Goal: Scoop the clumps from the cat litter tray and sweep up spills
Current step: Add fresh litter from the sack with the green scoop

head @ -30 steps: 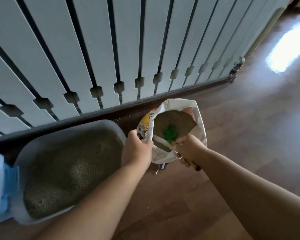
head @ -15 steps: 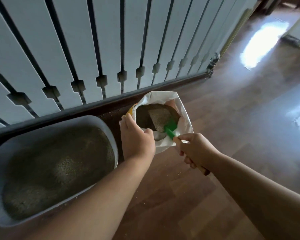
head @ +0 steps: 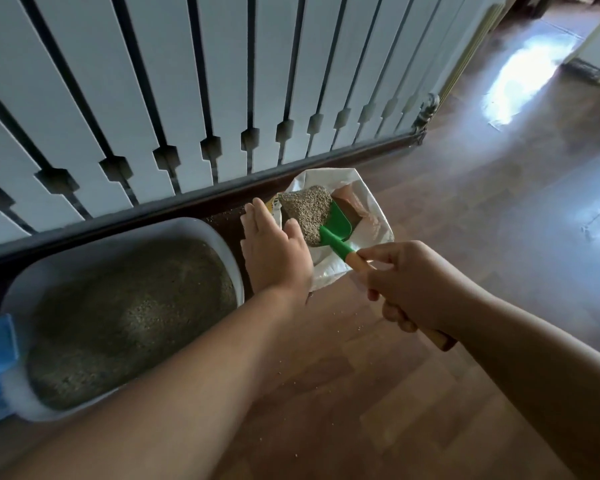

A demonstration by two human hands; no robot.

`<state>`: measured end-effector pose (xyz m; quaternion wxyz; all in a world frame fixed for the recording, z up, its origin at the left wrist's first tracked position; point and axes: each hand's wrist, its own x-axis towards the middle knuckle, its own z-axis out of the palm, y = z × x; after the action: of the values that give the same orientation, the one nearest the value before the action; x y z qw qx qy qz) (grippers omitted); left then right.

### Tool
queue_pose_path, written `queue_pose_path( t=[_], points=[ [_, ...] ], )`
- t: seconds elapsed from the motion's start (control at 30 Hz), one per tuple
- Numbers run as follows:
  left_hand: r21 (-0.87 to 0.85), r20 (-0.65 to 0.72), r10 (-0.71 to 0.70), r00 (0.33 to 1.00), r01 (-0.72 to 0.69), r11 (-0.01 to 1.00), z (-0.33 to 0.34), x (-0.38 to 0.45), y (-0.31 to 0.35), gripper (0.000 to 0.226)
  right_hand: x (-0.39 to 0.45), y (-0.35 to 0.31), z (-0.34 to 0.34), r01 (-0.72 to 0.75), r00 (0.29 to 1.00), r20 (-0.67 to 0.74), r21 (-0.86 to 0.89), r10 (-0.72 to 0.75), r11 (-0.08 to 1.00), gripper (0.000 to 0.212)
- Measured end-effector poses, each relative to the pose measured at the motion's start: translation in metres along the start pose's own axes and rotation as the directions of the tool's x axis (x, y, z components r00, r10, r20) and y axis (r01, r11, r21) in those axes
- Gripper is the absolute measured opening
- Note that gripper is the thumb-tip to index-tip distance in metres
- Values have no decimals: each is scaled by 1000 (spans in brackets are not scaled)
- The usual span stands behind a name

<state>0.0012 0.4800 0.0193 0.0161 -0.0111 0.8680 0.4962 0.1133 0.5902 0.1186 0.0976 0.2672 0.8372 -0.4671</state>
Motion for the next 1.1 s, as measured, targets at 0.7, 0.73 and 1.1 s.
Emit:
queue_pose_path(
  t=[0.7, 0.73, 1.1],
  points=[
    [288, -130, -285, 950, 311, 906, -174, 47, -141, 50, 47, -46, 166, 268, 890, 429, -218, -154, 939, 19],
    [315, -94, -272, 958, 287, 904, -177, 44, -149, 51, 50, -46, 176, 280, 880, 448, -222, -157, 934, 17],
    [405, -18, -243, 970, 229, 885, -206, 18, -200, 57, 68, -36, 224, 378, 829, 533, -308, -171, 873, 16]
  ],
)
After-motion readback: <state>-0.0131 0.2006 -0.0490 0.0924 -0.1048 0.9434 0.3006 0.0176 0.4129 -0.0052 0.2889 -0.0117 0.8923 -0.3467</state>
